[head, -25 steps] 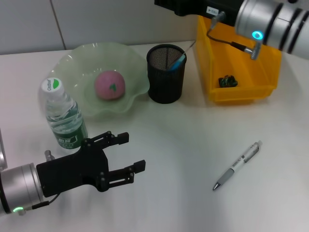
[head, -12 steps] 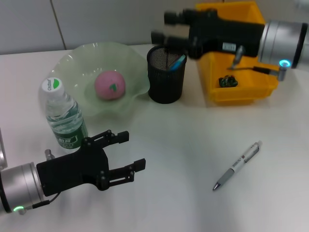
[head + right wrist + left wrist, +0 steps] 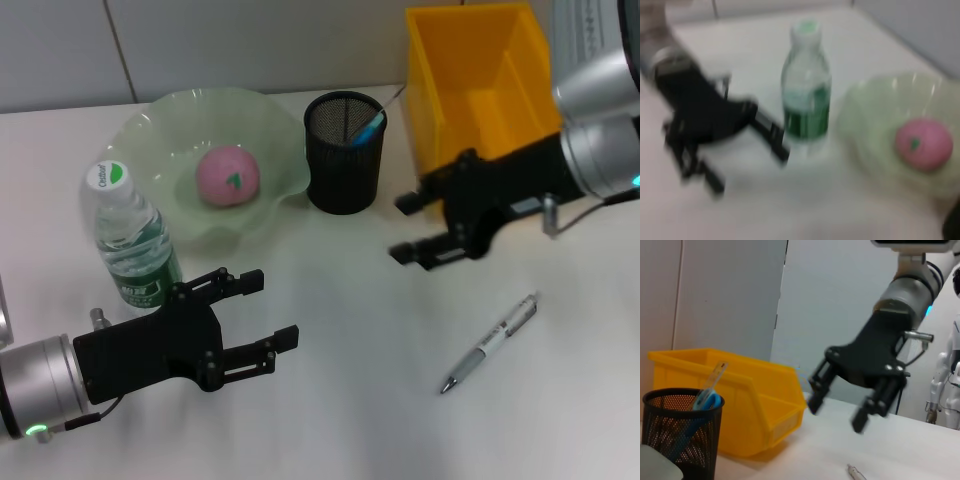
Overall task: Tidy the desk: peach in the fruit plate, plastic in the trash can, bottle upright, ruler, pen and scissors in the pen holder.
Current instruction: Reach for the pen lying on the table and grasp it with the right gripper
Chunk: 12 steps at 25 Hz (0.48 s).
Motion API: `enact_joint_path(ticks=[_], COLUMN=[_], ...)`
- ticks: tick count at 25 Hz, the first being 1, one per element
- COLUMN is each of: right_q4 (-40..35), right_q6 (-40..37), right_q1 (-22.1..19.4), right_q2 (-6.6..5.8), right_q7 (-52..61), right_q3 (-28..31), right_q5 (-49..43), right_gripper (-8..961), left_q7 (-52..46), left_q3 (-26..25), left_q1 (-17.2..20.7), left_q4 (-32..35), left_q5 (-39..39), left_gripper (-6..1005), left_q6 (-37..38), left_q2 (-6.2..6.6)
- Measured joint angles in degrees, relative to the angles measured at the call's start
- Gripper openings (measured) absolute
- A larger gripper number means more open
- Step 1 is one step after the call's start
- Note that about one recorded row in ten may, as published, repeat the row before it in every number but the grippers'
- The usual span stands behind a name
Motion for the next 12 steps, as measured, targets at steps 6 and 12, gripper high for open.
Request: enact_joint_path(ticks=[6, 12], right_q4=[-2.2, -1.7], right_q6=[-8.5, -11.9], right_q1=[3.3, 6.9], right_q2=[-0.39, 0.12], right_q7=[0.8, -1.4], right_q3=[1.2, 0.0], right_q5=[-10.7, -21.0], right_gripper=[611, 609], left_q7=[-0.1, -0.1], left_q3=[-0.1, -0.1], left_q1=[0.1, 0.2], left_q4=[0.0, 0.0], left_q5=[0.0, 0.0], left_gripper=[809, 808], left_q6=[0.3, 1.4], left_q2=[-0.02, -0.18])
